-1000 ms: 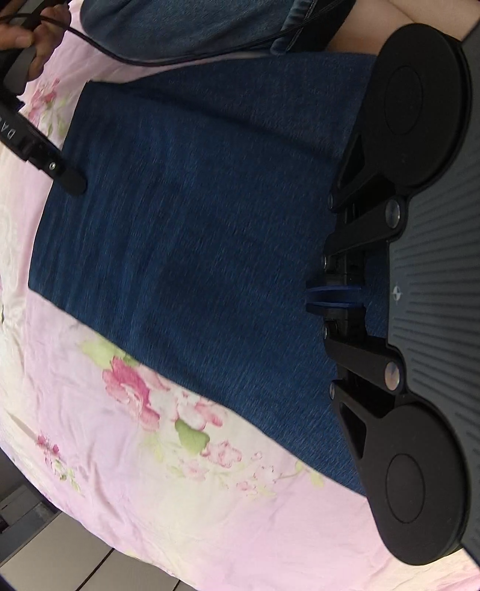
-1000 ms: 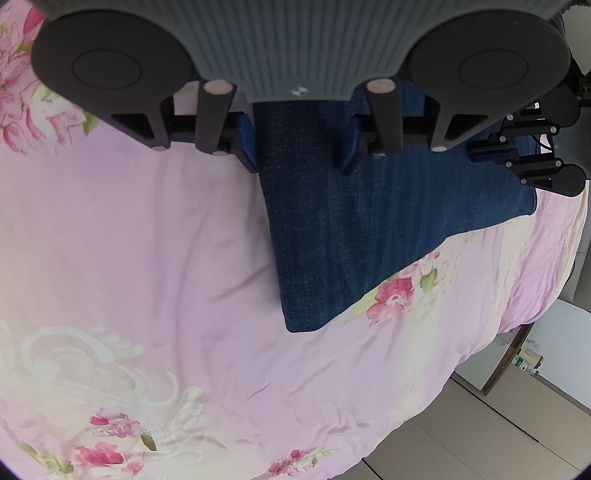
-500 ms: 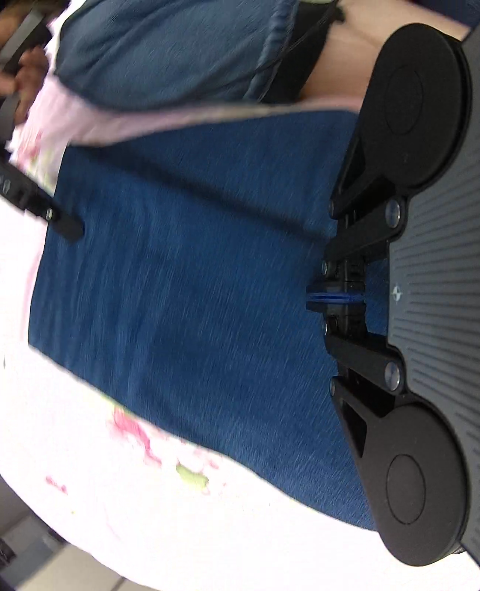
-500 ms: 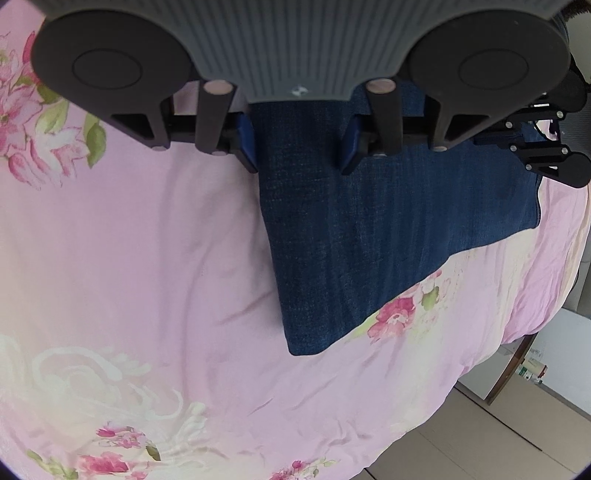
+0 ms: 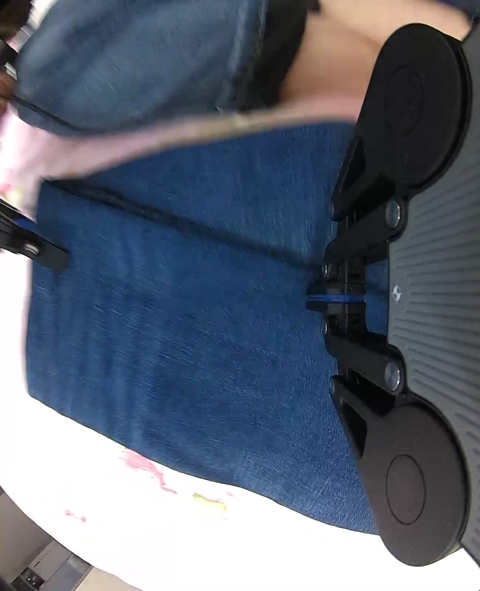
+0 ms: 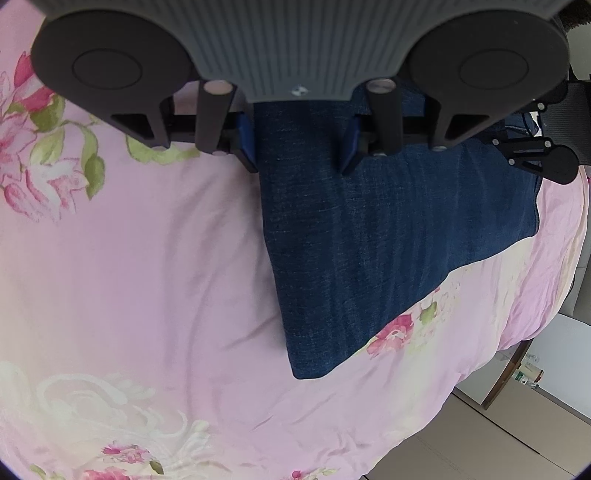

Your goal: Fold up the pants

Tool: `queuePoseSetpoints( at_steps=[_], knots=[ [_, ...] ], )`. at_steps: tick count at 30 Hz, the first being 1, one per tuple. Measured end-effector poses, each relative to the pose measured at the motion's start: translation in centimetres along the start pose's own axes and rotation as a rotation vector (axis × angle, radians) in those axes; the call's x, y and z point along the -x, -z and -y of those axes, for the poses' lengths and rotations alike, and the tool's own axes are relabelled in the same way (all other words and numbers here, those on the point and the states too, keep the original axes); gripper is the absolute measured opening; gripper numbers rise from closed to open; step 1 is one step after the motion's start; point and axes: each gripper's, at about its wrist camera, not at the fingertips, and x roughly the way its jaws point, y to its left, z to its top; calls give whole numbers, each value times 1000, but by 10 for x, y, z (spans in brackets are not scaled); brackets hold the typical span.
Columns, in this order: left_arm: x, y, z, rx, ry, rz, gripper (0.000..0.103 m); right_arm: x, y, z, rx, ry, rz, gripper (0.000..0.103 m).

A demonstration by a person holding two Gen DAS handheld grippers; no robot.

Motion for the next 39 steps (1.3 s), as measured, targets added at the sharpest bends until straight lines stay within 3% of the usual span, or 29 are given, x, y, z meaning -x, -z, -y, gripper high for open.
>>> queuePoseSetpoints(
  at_steps=[2, 7, 11, 18, 21, 24, 29, 33, 35, 39],
  knots=[
    [12, 2, 7, -31, 26, 17, 0, 0, 0, 3, -10, -8, 3, 43],
    [3, 4, 35, -142, 78, -47, 0, 0, 0, 5, -19, -17, 0, 44],
    [-16, 6, 42, -136, 84, -64, 0, 0, 0, 8, -26, -23, 1, 44],
    [12, 4, 43, -122, 145, -55, 0, 2, 2, 9, -34, -24, 6, 44],
    [8, 10, 51, -144, 179, -87, 0, 2, 2, 9, -35, -26, 6, 43],
    [-10, 17, 55, -113, 148, -108, 0, 3, 2, 12, -37, -40, 7, 39],
    [-20, 9, 46, -69, 174, -122, 1, 11, 0, 17, -34, -105, 12, 15],
    [6, 15, 41, -81, 155, -98, 2, 33, -9, 18, -98, -211, 14, 11],
    [24, 25, 32, -57, 118, -68, 10, 46, -14, 4, -89, -222, 17, 11],
    [69, 61, -11, 91, 7, -32, 12, 73, -22, -34, -67, -233, 35, 10]
  ],
)
